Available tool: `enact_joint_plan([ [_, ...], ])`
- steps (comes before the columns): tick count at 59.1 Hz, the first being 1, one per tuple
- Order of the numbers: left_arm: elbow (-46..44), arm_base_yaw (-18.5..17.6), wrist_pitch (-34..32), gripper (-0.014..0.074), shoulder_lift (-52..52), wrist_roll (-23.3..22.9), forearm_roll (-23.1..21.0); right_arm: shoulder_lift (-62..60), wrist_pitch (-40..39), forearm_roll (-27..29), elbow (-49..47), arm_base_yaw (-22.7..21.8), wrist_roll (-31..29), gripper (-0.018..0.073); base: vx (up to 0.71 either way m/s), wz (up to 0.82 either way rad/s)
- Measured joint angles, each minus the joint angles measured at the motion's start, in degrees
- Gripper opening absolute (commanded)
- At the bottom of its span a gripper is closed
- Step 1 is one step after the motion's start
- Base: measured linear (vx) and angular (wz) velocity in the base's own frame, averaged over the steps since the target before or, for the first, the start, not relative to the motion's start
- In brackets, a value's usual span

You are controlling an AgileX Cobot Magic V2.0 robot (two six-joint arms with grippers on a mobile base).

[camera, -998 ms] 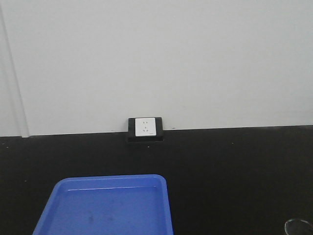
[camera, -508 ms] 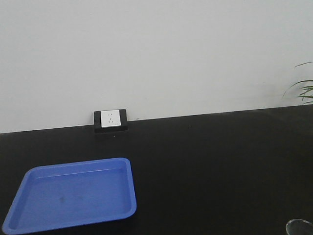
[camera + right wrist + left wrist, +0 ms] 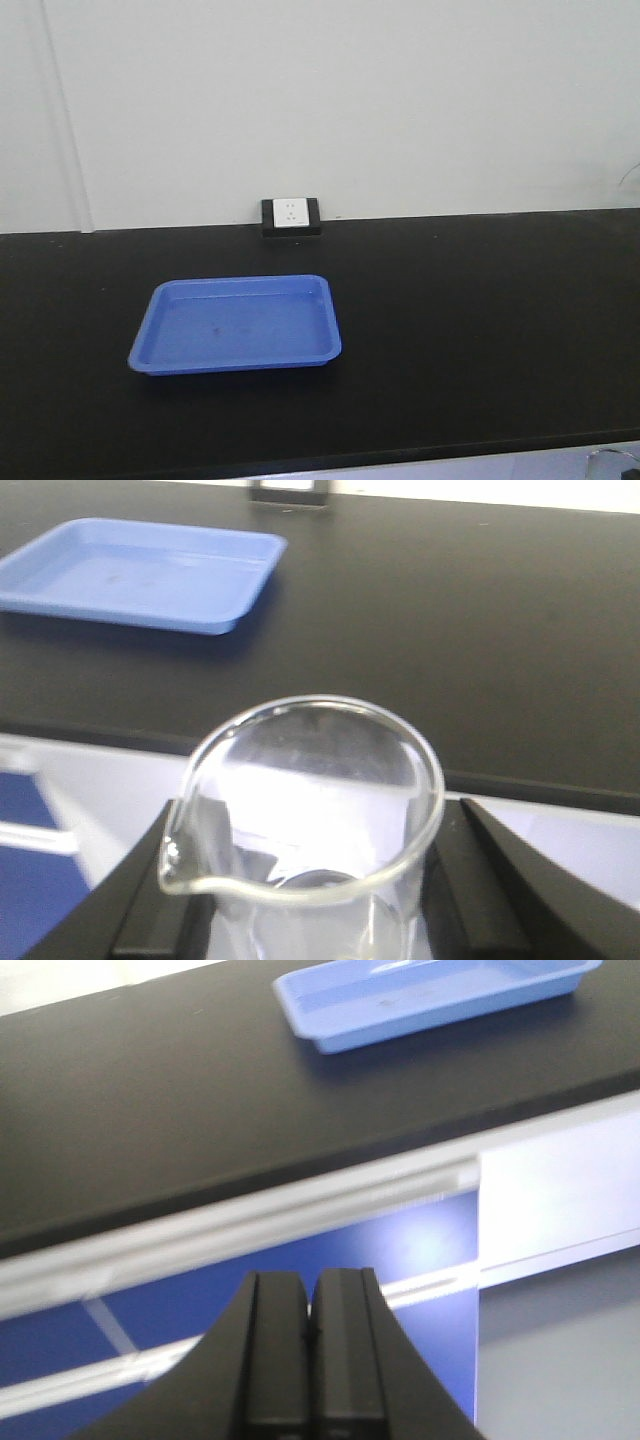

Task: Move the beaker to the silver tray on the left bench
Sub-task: 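Hold the beaker in the right gripper while turning the base away, then drive to the bench with the silver tray, beaker held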

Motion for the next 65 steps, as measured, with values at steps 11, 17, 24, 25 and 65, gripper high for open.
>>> enact_joint_plan([
  [11,0.0,0.0,0.0,0.0001,0.0,0.0,0.0,0.0,0.0,0.0,0.0,0.0,0.0,-0.0011,-0.34,0.37],
  [17,0.0,0.0,0.0,0.0001,0.0,0.0,0.0,0.0,0.07,0.0,0.0,0.0,0.0,-0.0011,-0.34,0.39],
  [24,0.0,0.0,0.0,0.0001,0.0,0.0,0.0,0.0,0.12,0.0,0.0,0.0,0.0,-0.0011,-0.33,0.41],
  [25,0.0,0.0,0.0,0.0001,0.0,0.0,0.0,0.0,0.12,0.0,0.0,0.0,0.0,-0.0011,-0.32,0.43],
  [65,0.0,0.0,0.0,0.0001,0.0,0.0,0.0,0.0,0.12,0.0,0.0,0.0,0.0,-0.0011,-0.28,0.54],
])
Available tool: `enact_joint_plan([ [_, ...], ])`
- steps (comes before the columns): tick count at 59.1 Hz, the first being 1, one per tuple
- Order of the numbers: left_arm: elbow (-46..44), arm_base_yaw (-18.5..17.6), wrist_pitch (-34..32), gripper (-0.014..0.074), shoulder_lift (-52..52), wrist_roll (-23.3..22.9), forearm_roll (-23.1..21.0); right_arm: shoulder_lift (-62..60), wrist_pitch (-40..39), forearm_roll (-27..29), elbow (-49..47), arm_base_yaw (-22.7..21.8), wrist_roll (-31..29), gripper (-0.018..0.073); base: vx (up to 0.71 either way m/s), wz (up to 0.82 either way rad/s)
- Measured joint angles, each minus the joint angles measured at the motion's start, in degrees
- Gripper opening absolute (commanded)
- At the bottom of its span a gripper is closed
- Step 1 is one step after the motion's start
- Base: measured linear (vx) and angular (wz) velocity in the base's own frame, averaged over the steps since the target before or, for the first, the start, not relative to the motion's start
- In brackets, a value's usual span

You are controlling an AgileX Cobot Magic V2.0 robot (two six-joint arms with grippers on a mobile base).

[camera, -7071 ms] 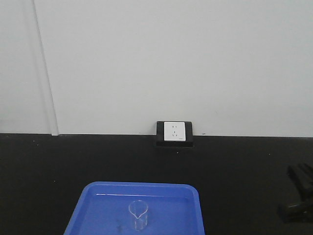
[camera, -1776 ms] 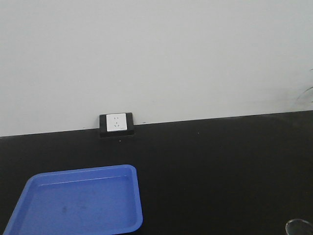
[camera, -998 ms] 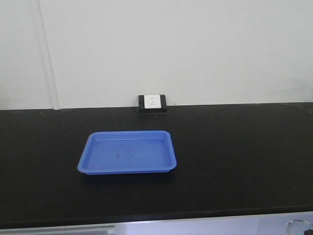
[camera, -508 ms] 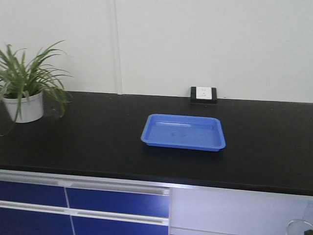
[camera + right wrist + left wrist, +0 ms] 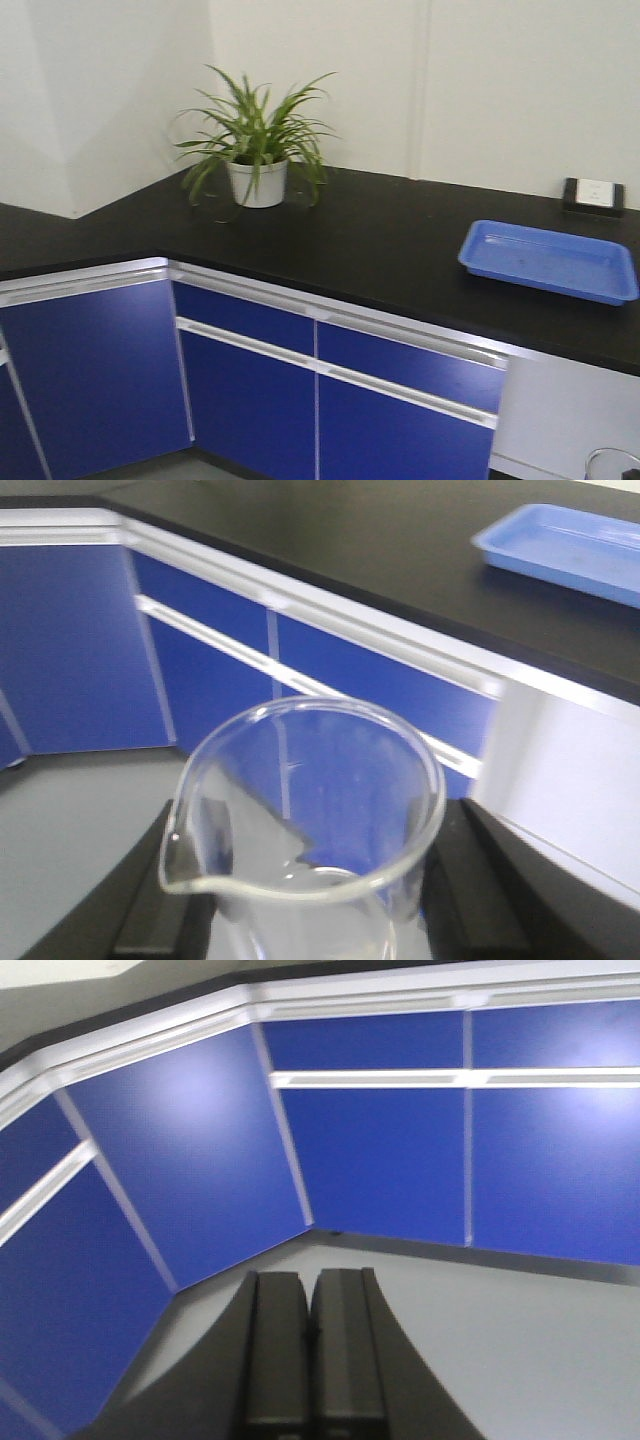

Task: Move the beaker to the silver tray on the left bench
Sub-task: 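Drive to the bench with the silver tray, beaker held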

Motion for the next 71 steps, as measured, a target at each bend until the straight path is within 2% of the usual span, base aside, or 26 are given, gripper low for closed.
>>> enact_joint_plan([
  [37,0.0,0.0,0.0,0.0001,0.0,0.0,0.0,0.0,0.07,0.05,0.0,0.0,-0.05,-0.0011,-0.18,0.7],
  [71,0.0,0.0,0.0,0.0001,0.0,0.0,0.0,0.0,0.05,0.05,0.0,0.0,-0.05,-0.0011,-0.09,0.48],
])
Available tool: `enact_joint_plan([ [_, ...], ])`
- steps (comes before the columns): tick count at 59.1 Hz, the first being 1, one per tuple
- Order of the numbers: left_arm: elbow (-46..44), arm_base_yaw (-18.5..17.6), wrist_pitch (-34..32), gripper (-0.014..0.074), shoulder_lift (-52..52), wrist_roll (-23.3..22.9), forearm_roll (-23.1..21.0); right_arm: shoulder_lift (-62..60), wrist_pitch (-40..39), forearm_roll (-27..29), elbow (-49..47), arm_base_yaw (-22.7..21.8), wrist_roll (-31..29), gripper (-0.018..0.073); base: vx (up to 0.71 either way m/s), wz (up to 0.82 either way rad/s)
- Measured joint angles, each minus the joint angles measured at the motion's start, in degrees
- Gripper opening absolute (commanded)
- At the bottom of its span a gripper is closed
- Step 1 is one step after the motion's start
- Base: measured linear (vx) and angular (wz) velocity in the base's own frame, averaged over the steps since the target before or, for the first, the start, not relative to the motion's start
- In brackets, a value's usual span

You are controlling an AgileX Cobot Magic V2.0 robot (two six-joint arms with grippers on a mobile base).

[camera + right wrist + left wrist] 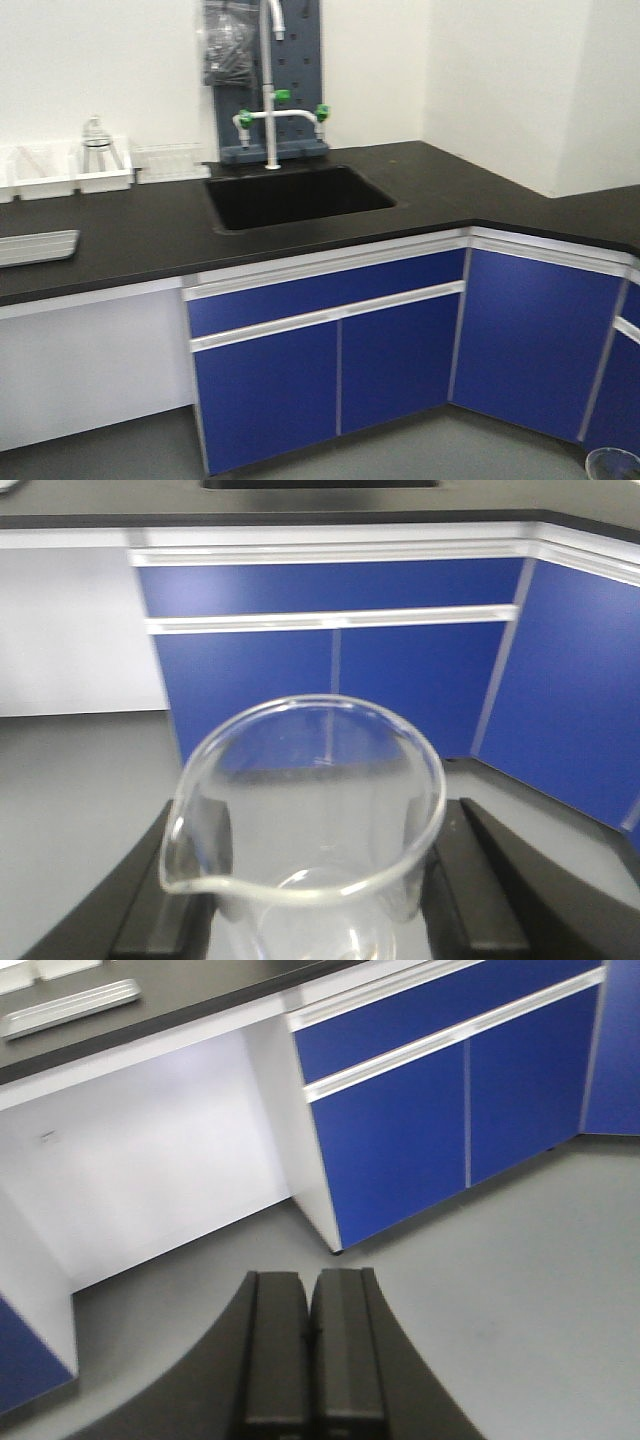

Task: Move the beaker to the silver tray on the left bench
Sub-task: 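Drive to the bench with the silver tray, beaker held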

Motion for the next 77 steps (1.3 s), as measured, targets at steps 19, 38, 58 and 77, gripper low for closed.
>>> enact_joint_plan([
  [19,0.0,0.0,0.0,0.0001,0.0,0.0,0.0,0.0,0.0,0.0,0.0,0.0,0.0,-0.0011,0.07,0.47],
  [38,0.0,0.0,0.0,0.0001,0.0,0.0,0.0,0.0,0.0,0.0,0.0,0.0,0.0,-0.0011,0.19,0.52],
  [58,0.0,0.0,0.0,0.0001,0.0,0.0,0.0,0.0,0.0,0.0,0.0,0.0,0.0,-0.0011,0.28,0.37],
  [77,0.0,0.0,0.0,0.0001,0.0,0.0,0.0,0.0,0.0,0.0,0.0,0.0,0.0,-0.0011,0.38,0.1],
])
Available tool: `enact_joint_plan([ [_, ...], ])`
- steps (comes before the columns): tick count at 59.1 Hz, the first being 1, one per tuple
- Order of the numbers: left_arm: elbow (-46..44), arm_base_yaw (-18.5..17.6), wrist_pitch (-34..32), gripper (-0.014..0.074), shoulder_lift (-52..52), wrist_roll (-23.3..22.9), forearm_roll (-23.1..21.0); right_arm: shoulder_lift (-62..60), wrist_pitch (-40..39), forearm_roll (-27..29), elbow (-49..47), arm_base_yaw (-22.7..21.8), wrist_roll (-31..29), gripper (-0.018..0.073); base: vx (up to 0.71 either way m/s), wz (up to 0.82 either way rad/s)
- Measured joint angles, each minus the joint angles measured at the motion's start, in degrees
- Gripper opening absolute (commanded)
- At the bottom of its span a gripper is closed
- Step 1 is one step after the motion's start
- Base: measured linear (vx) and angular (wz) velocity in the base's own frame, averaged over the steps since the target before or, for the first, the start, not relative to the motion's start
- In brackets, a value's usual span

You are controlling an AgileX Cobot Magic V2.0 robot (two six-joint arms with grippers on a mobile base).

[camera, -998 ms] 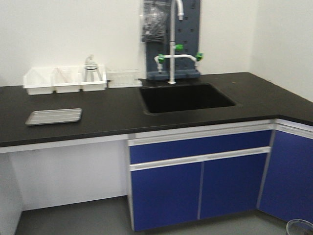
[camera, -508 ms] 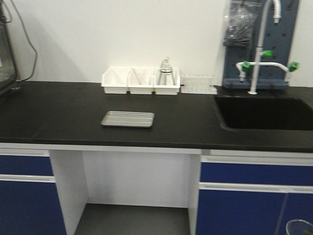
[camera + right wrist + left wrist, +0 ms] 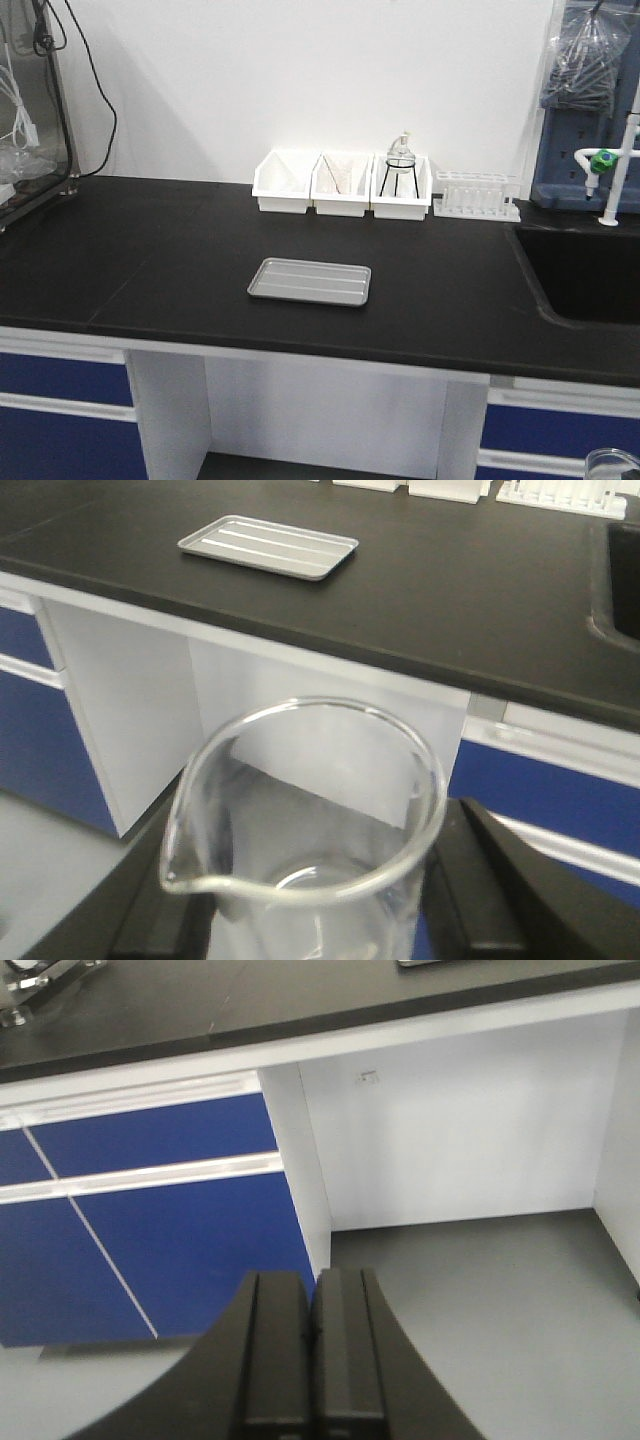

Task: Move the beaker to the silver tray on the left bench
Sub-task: 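Drive to the bench with the silver tray, beaker held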

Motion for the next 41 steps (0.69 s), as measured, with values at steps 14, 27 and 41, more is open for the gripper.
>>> enact_joint_plan([
  [14,0.0,0.0,0.0,0.0001,0.0,0.0,0.0,0.0,0.0,0.0,0.0,0.0,0.0,-0.0011,0.42,-0.04],
  [27,0.0,0.0,0.0,0.0001,0.0,0.0,0.0,0.0,0.0,0.0,0.0,0.0,0.0,-0.0011,0.43,-0.11],
  [41,0.0,0.0,0.0,0.0001,0.0,0.0,0.0,0.0,0.0,0.0,0.0,0.0,0.0,-0.0011,0.42,-0.15],
])
